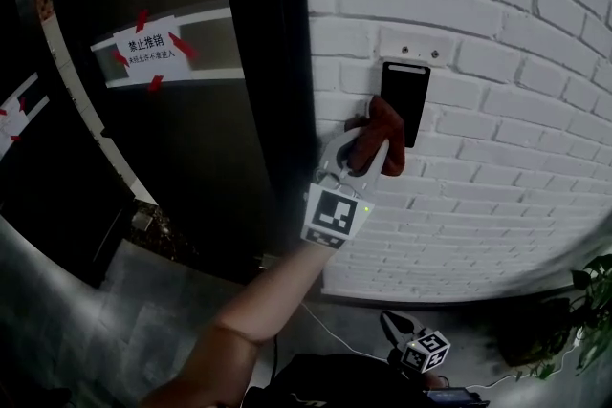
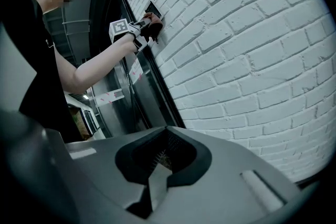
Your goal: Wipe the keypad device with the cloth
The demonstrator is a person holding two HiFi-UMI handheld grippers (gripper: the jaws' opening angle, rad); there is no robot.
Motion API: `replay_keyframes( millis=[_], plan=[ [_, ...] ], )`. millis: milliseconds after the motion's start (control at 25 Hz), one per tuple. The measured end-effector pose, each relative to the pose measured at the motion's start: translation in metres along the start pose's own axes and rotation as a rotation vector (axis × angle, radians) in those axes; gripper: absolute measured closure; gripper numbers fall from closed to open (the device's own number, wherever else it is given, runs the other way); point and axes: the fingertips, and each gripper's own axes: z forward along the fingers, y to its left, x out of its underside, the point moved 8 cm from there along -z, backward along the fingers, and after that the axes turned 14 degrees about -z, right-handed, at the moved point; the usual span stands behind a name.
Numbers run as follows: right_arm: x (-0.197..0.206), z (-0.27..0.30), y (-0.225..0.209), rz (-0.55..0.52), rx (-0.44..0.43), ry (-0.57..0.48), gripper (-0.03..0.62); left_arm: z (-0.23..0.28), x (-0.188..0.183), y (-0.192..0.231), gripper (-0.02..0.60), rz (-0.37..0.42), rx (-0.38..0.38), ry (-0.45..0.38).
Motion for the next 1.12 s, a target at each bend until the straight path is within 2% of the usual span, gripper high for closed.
replay_keyframes(
  millis=[80, 240, 360, 520, 680, 800, 920, 1000, 1120],
  plan=[
    [0.003, 0.001, 0.002, -0.007, -0.005, 0.014, 0.592, -0.002, 0.001, -0.011, 0.500, 0.064, 0.000, 0.012],
    [0.007, 0.000, 0.001, 0.000, -0.005, 0.019, 0.592, 0.013, -0.004, -0.042, 0.499, 0.240, 0.048, 0.038],
    [0.008, -0.004, 0.002, 0.016, -0.003, 0.004, 0.592, 0.027, -0.022, -0.041, 0.499, 0.265, 0.036, 0.021],
    [0.005, -0.009, -0.007, 0.052, 0.002, -0.023, 0.592, 0.048, -0.079, -0.027, 0.500, 0.268, -0.008, -0.053],
    [0.011, -0.015, -0.009, 0.060, -0.017, -0.024, 0.592, 0.047, -0.115, -0.002, 0.500, 0.194, -0.088, -0.086],
    [0.019, -0.021, -0.010, 0.050, -0.046, -0.014, 0.592, 0.022, -0.108, 0.008, 0.500, 0.129, -0.131, -0.085],
    [0.026, -0.025, -0.010, 0.054, -0.089, 0.001, 0.592, -0.012, -0.077, -0.006, 0.499, 0.079, -0.086, -0.090],
    [0.029, -0.024, -0.008, 0.052, -0.125, 0.013, 0.592, -0.040, -0.045, -0.021, 0.499, 0.024, -0.053, -0.028],
    [0.030, -0.017, -0.007, 0.022, -0.170, 0.037, 0.592, -0.087, 0.011, -0.048, 0.499, -0.122, -0.033, 0.122]
  ],
)
